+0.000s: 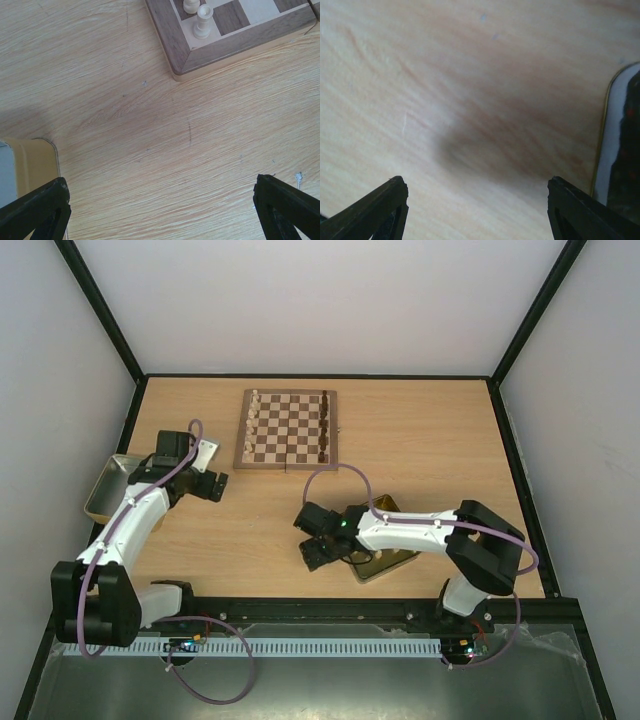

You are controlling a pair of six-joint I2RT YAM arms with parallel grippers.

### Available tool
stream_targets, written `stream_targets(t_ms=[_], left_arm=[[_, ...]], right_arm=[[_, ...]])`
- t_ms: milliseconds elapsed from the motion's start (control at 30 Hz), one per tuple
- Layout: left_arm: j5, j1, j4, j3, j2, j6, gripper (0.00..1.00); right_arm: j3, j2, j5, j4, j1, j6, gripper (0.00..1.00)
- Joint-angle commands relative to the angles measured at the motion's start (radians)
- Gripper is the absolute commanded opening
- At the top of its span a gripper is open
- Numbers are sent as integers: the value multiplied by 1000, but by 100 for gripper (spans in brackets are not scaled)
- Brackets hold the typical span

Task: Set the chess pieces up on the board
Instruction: Move the storage box to the center of the board.

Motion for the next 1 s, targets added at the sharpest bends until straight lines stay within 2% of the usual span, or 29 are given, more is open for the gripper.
stream_targets(t_ms=[0,200,400,733,967], left_arm=[[11,5,12,-8,14,-14,100],[18,5,13,4,27,-24,100],[21,6,21,0,40,-26,100],[15,6,45,-9,76,-20,100],[9,6,72,16,158,-16,100]], right_arm=[[34,-4,44,40,-41,-17,73],[96,88,45,58,-82,-43,73],[101,127,37,88,-186,-46,73],[79,97,49,89,-300,-23,72],[71,96,56,88,-369,-15,72]])
